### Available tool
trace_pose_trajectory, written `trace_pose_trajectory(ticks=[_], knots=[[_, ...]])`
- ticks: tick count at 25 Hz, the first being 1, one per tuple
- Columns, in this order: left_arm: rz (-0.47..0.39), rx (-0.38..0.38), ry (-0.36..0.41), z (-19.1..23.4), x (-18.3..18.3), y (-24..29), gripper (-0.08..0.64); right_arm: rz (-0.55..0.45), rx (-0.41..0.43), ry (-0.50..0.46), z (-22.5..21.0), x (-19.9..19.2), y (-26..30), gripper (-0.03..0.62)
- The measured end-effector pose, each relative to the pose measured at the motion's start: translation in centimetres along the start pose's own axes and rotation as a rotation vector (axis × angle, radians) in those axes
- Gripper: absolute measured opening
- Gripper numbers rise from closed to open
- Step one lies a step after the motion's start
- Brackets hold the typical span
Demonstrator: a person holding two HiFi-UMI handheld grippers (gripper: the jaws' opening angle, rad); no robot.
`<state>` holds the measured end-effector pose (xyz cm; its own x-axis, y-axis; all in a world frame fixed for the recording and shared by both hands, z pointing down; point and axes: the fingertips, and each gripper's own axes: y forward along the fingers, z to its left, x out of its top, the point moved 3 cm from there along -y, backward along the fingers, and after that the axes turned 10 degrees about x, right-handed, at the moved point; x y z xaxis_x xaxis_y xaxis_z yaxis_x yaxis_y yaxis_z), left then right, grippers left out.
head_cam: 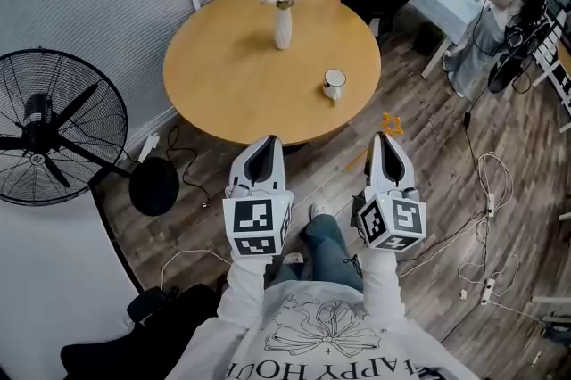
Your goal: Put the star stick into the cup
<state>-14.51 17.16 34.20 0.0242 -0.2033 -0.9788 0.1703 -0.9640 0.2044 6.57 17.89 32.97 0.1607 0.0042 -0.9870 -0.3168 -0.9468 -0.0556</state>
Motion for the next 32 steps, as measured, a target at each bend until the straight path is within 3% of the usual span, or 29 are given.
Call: trace_pose_trajectory(ticks=[13, 32], knots=[[-0.006, 0.04, 0.003, -0.6, 2.2, 9.9, 0.006, -0.011, 0.028, 0.043, -6.2, 0.3, 10.0, 0.015], [0.019, 0.135, -0.002, -4.8, 4.8, 25.7, 0.006, 0.001, 0.157, 0.082, -17.3, 0.8, 23.9, 0.015]])
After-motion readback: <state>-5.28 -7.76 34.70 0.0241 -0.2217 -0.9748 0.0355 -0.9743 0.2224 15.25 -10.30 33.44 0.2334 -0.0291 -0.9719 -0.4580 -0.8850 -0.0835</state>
